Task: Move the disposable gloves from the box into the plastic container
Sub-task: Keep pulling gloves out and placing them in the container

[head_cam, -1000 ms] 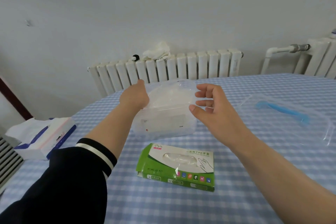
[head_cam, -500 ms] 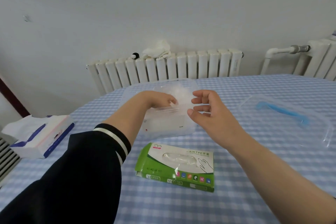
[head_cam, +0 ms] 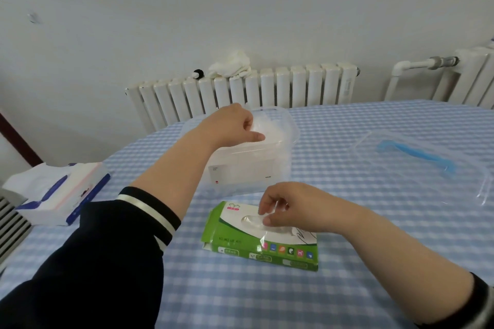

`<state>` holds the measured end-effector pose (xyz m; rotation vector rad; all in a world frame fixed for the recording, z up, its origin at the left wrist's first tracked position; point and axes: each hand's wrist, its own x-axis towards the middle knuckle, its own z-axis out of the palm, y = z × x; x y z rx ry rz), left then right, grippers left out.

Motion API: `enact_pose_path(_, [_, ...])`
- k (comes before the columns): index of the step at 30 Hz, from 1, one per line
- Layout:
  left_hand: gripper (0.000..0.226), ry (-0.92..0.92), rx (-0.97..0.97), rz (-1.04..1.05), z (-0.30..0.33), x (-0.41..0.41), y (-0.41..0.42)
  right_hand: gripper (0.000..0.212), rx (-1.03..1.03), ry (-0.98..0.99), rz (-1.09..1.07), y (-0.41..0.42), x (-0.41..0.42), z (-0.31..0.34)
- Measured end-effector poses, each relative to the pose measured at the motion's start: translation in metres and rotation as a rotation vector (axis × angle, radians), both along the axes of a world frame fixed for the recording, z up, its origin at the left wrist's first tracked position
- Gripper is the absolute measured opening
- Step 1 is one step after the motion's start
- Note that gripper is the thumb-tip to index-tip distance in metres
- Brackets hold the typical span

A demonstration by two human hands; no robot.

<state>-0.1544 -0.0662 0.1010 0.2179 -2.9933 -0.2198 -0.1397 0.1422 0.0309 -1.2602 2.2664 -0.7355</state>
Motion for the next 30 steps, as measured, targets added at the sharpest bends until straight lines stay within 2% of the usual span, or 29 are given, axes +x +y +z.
enact_pose_path(2, [0.030, 0.028, 0.080, -0.038, -0.002, 0.003, 0.001, 0.015, 0.038, 0.015, 0.012, -0.001, 0.001, -0.003])
enact_pose_path(4, [0.026, 0.086, 0.250, -0.082, -0.003, 0.005, 0.003, 0.018, 0.058, 0.018, 0.030, -0.001, 0.000, -0.004])
enact_pose_path(9, [0.046, 0.245, 0.833, -0.012, 0.003, 0.009, 0.013, 0.023, 0.106, -0.026, 0.118, -0.001, -0.003, -0.005])
enact_pose_path(12, [0.032, 0.301, 1.188, 0.115, 0.010, 0.009, 0.009, 0.024, 0.109, -0.060, 0.148, -0.002, -0.005, -0.007])
enact_pose_path(13, [0.026, 0.321, 1.212, 0.146, 0.010, 0.009, 0.006, 0.024, 0.108, -0.054, 0.160, -0.003, -0.006, -0.008])
enact_pose_path(14, [0.021, 0.346, 1.133, 0.170, 0.010, 0.010, 0.003, 0.025, 0.110, -0.037, 0.170, -0.004, -0.006, -0.010])
enact_pose_path(17, [0.009, 0.402, 0.526, 0.166, 0.001, 0.007, -0.013, 0.030, 0.143, 0.050, 0.194, -0.006, -0.006, -0.016])
enact_pose_path(19, [0.013, 0.332, 0.291, 0.142, -0.002, 0.007, -0.022, 0.033, 0.153, 0.095, 0.204, -0.007, -0.006, -0.017])
enact_pose_path(22, [0.051, 0.044, 0.231, 0.195, -0.006, 0.005, -0.029, 0.034, 0.143, 0.118, 0.213, -0.007, -0.005, -0.017])
enact_pose_path(25, [0.073, -0.151, 0.374, 0.292, -0.005, 0.010, -0.025, 0.032, 0.129, 0.136, 0.212, -0.008, -0.004, -0.020])
enact_pose_path(27, [0.075, -0.085, 0.431, 0.315, -0.004, 0.011, -0.022, 0.026, 0.117, 0.174, 0.204, -0.009, -0.003, -0.024])
enact_pose_path(30, [0.049, 0.270, 0.179, 0.314, -0.007, 0.014, -0.021, 0.015, 0.085, 0.226, 0.181, -0.011, -0.001, -0.028])
